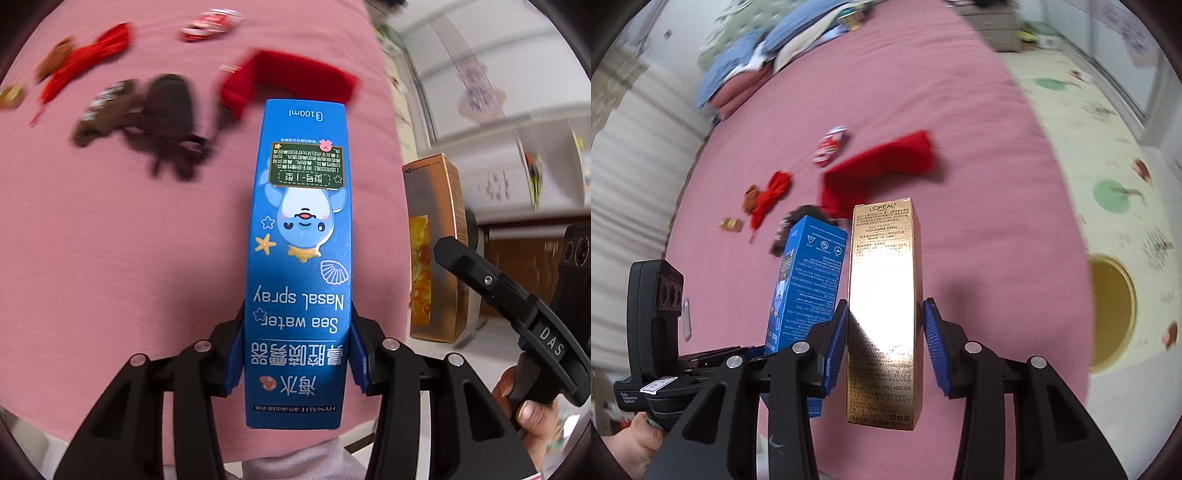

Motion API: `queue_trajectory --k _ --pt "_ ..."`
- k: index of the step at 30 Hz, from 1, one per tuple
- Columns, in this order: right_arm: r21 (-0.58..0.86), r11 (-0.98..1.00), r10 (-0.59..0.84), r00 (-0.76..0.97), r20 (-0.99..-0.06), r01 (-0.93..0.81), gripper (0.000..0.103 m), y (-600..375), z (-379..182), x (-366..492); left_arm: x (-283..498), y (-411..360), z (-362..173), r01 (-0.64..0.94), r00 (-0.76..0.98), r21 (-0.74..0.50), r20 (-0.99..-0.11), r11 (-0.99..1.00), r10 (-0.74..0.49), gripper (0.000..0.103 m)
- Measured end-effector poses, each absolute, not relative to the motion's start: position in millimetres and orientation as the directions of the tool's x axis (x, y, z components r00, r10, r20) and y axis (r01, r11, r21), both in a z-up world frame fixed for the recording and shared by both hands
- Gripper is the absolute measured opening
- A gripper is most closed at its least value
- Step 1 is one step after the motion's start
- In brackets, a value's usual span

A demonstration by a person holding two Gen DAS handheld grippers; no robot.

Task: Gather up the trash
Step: 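Carry both boxes over the yellow bin and open both tools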

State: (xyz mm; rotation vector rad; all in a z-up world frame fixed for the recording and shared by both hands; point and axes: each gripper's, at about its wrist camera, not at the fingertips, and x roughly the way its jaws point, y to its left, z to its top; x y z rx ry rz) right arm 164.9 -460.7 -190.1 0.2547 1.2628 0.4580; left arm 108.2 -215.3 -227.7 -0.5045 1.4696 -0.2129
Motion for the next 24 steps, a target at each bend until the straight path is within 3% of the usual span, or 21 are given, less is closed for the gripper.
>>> queue_trajectory --k 10,24 --pt "0.448 0.891 0.408 0.31 -0.859 0.068 0.04 -604 -204 124 108 -356 -237 0.039 -0.039 -0.449 -0.893 0.893 -0.448 0.046" --pt "0.435 0.842 0.323 0.347 -0.881 0.32 0.04 -750 -236 96 135 -512 -262 0.21 -0.192 -0.484 -0.873 0.85 -0.449 0.046"
